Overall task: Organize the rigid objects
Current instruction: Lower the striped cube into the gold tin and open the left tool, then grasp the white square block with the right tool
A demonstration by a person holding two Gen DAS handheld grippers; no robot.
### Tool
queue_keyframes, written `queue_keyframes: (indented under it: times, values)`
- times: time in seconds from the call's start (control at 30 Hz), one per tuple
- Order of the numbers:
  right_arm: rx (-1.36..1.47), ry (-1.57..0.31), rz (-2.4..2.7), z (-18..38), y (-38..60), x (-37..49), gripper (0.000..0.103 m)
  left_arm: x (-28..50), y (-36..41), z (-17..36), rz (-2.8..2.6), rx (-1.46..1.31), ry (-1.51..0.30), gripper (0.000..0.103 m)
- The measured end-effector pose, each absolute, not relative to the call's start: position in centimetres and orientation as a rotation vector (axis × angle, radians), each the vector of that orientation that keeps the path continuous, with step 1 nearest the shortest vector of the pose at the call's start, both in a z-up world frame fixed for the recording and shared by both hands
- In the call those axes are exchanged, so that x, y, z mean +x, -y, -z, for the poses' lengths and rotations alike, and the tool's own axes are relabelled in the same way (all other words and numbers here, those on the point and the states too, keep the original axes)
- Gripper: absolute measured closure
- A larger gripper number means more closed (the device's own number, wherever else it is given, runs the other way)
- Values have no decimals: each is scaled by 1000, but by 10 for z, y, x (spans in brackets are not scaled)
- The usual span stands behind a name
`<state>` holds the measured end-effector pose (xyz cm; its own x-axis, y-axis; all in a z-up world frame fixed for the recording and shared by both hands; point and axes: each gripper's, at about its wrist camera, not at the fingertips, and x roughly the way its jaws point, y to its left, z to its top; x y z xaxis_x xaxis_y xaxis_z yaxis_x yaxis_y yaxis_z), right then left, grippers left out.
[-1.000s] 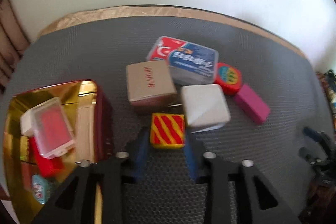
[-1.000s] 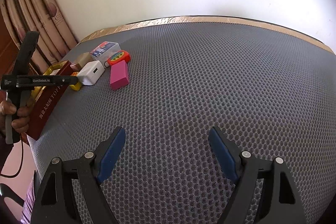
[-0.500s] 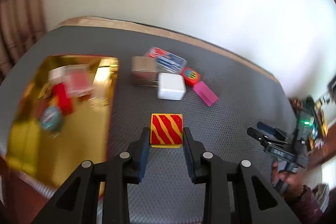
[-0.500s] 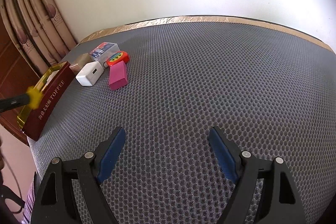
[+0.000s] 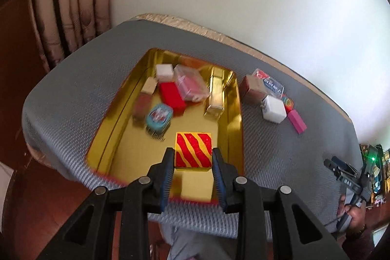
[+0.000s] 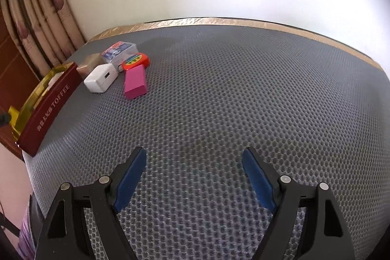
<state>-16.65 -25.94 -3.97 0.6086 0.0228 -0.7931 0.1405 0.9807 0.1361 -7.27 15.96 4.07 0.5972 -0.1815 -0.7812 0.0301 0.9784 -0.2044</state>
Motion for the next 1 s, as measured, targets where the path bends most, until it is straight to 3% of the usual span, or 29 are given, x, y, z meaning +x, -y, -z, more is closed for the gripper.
queue_keyframes:
  times: [0.43,0.67,1.0]
  values:
    - [222,-901,-146,-1,177,-100,26,-3,-135,-5,107,-123,-938,72]
    - [122,-934,-164,12,120,-49,26,10,-141,3,114,-142,-959,72]
    - [200,-1013,-102,39,110,-7,26,21,-143,5,127,-168,-961,72]
